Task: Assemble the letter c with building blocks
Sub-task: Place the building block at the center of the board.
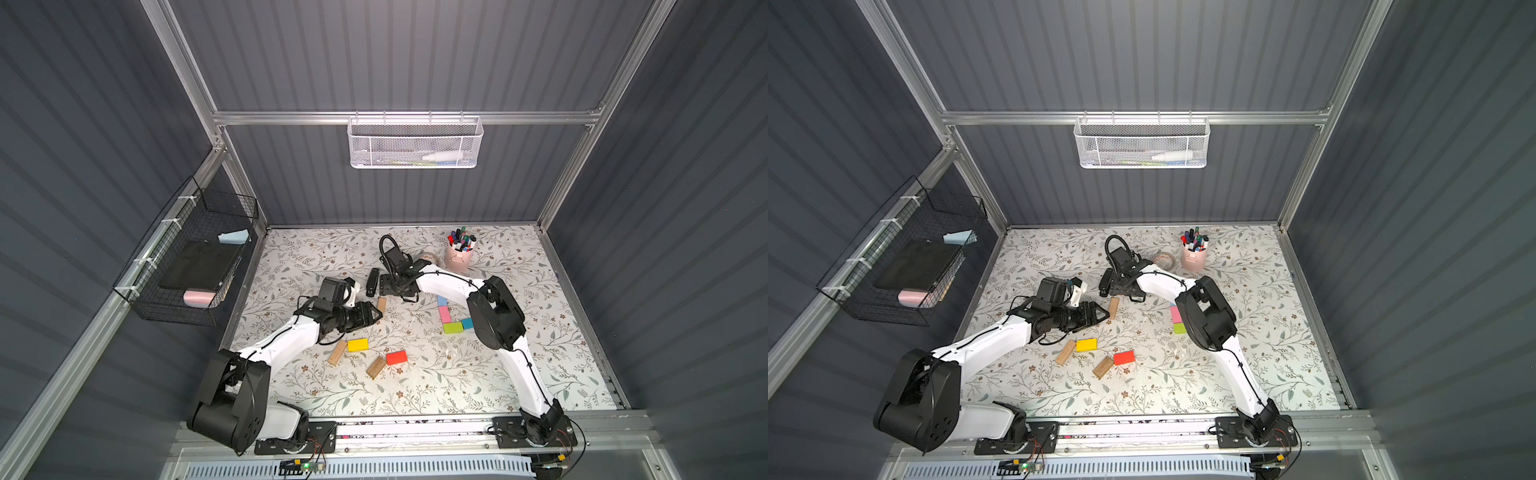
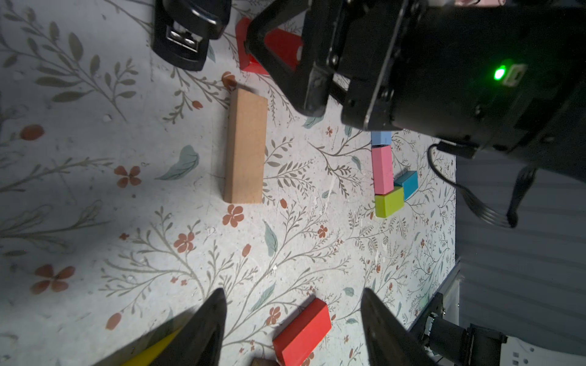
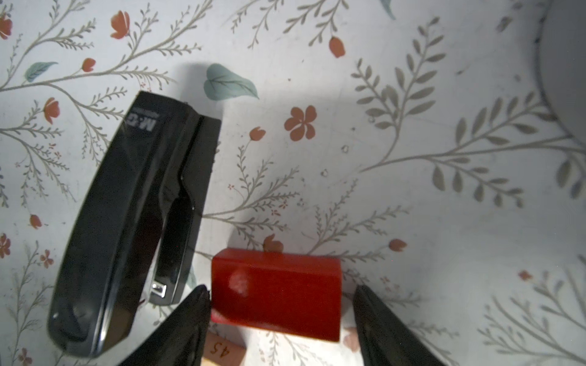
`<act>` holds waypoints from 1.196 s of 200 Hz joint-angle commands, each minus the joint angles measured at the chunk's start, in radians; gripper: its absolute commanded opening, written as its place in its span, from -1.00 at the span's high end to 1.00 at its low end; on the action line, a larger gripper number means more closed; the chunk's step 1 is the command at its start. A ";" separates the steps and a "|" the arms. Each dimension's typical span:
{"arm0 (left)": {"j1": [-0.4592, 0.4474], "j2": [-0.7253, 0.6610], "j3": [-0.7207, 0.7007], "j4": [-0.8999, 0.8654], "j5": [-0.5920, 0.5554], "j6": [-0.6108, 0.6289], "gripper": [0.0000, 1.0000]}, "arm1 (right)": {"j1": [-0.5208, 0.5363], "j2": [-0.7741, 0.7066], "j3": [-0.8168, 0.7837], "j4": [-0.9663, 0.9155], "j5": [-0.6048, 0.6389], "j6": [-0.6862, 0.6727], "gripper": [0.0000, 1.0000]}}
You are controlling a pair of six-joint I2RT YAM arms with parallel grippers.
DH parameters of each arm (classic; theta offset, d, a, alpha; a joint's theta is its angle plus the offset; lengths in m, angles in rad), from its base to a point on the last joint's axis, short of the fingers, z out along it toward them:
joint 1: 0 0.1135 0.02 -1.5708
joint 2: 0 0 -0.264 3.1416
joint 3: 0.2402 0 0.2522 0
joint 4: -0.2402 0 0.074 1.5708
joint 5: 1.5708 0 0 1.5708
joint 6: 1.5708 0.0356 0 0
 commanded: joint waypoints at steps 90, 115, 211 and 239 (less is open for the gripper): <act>0.007 0.072 0.037 -0.047 -0.155 0.088 -0.29 | -0.051 -0.319 -0.287 0.147 -0.149 -0.015 -0.24; 0.007 0.078 0.041 -0.036 -0.184 0.110 -0.29 | -0.057 -0.359 -0.349 0.176 -0.182 -0.048 -0.18; 0.007 0.100 0.046 0.026 -0.252 0.137 -0.31 | -0.052 -0.444 -0.496 0.259 -0.275 -0.040 -0.17; 0.009 0.124 0.054 0.034 -0.250 0.149 -0.30 | -0.047 -0.447 -0.517 0.265 -0.279 -0.041 -0.17</act>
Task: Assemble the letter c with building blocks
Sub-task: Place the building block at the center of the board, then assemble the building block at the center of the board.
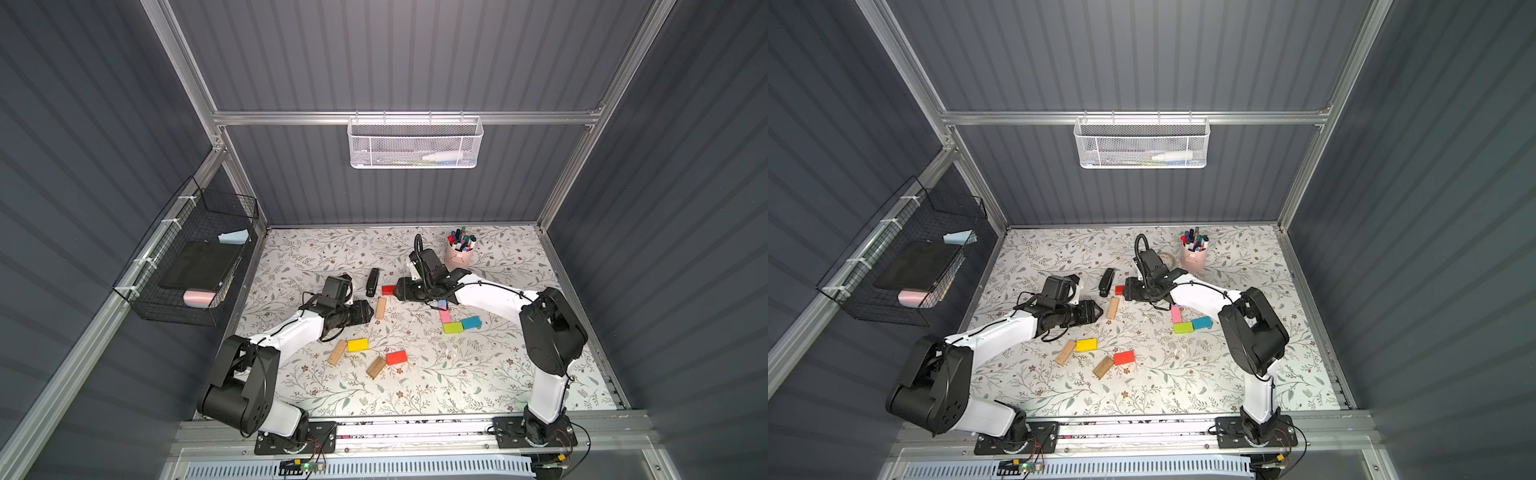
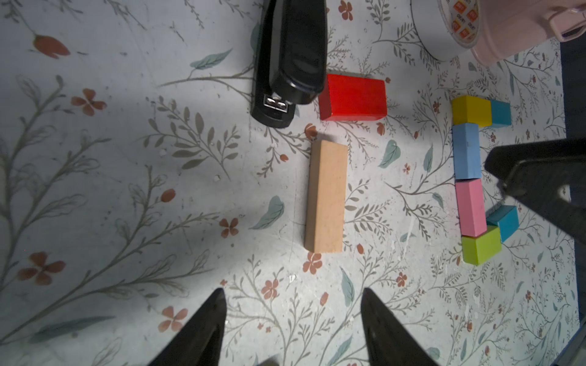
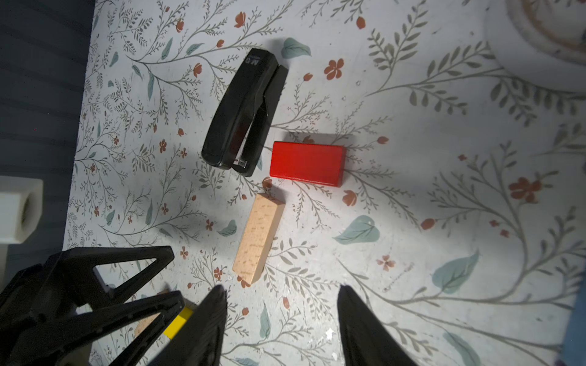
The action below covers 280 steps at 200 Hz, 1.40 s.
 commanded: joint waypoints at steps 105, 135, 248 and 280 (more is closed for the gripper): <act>0.001 0.113 0.066 0.078 -0.036 0.104 -0.08 | 0.022 -0.095 -0.162 0.088 0.012 0.054 -0.12; -0.016 0.152 0.090 0.097 -0.032 0.136 0.00 | 0.027 -0.104 -0.174 0.088 0.019 0.057 -0.12; -0.086 0.255 0.157 0.113 -0.052 0.176 0.10 | 0.029 -0.093 -0.194 0.107 0.026 0.048 -0.11; -0.109 0.289 0.188 0.106 -0.053 0.187 0.15 | 0.029 -0.097 -0.196 0.104 0.028 0.037 -0.11</act>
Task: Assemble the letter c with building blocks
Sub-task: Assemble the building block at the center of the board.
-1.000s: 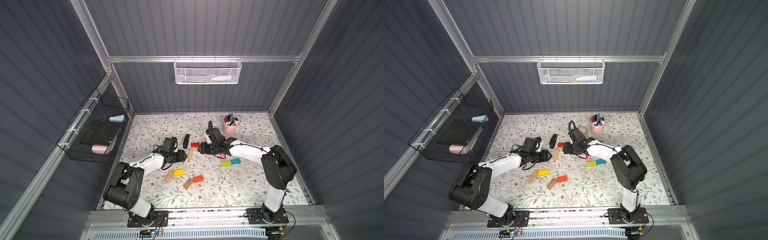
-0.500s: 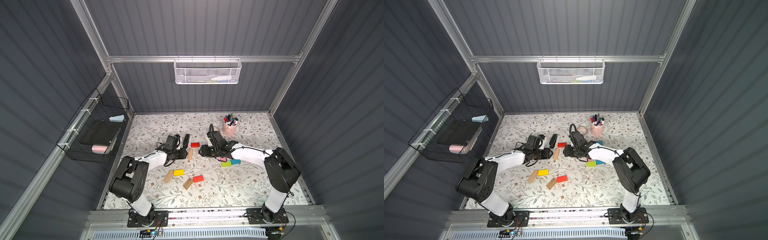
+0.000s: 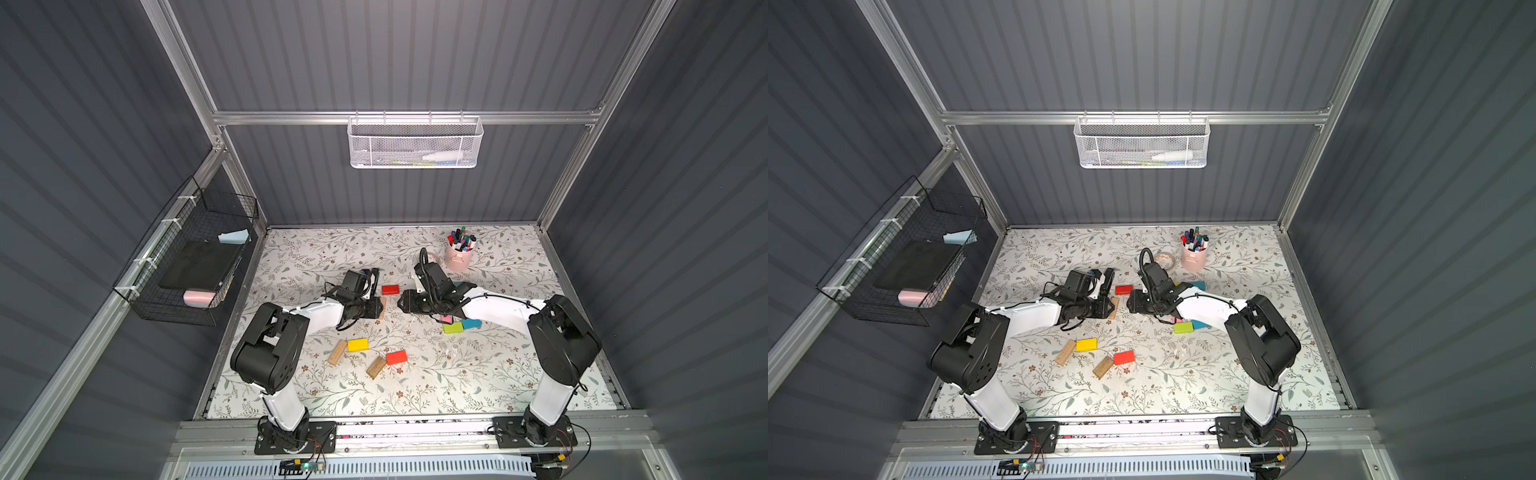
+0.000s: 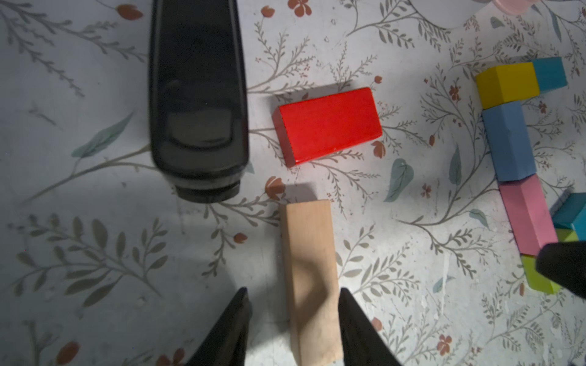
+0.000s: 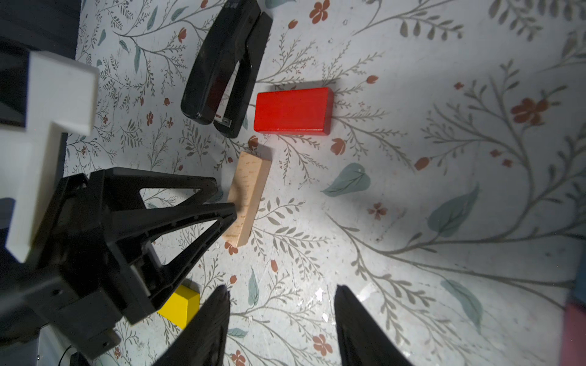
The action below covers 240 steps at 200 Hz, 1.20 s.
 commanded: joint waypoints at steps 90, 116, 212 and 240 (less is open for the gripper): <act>-0.029 0.082 0.057 -0.010 -0.031 0.036 0.29 | 0.003 -0.017 0.009 -0.036 0.019 -0.029 -0.11; -0.029 0.084 0.058 -0.014 -0.045 0.040 0.41 | 0.003 -0.024 0.005 -0.031 0.010 -0.027 -0.10; -0.031 0.085 0.075 -0.032 -0.020 -0.134 0.54 | 0.003 -0.055 -0.041 -0.008 0.028 0.022 -0.10; -0.032 0.102 0.086 -0.026 -0.017 -0.158 0.55 | 0.003 -0.069 -0.057 0.002 0.032 0.020 -0.10</act>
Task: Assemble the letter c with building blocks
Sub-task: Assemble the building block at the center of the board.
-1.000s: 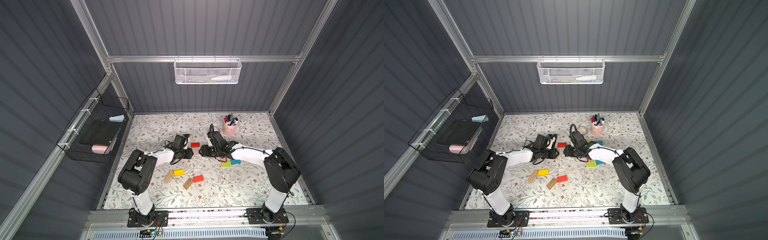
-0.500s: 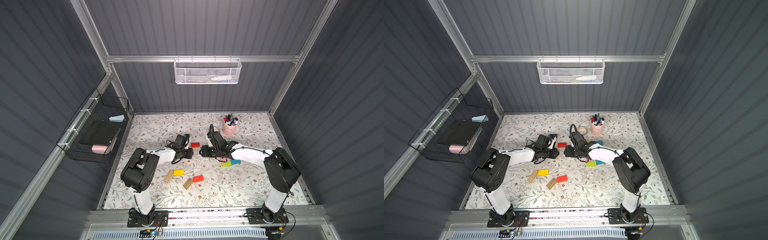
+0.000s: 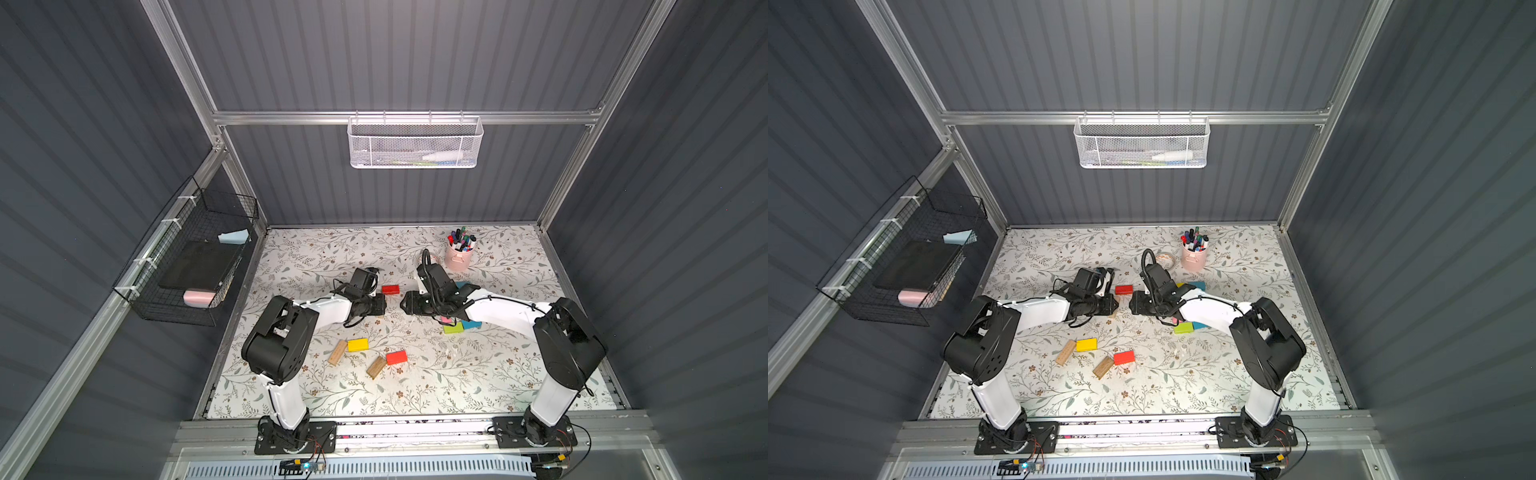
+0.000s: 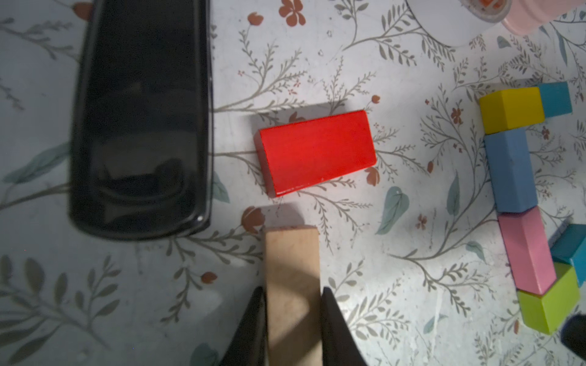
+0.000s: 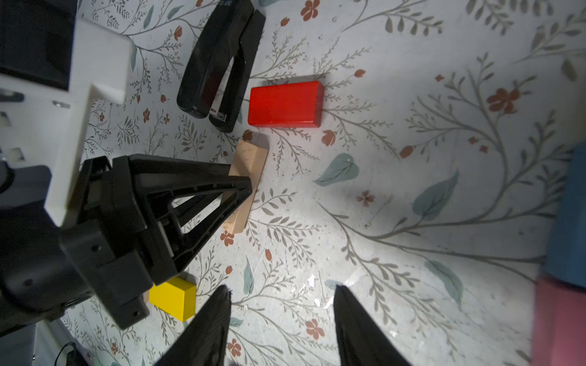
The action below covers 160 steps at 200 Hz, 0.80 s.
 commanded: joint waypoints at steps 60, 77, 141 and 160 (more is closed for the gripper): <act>-0.018 0.047 0.039 -0.045 -0.007 -0.072 0.56 | 0.002 -0.044 -0.025 0.006 0.030 0.009 -0.10; -0.018 0.052 0.046 -0.053 -0.015 -0.074 0.56 | 0.001 -0.045 -0.027 0.009 0.030 0.008 -0.10; -0.018 0.055 0.045 -0.073 -0.047 -0.096 0.56 | 0.001 -0.050 -0.022 0.007 0.029 0.010 -0.10; -0.018 0.059 0.049 -0.072 -0.047 -0.099 0.56 | 0.000 -0.053 -0.026 0.005 0.029 0.009 -0.10</act>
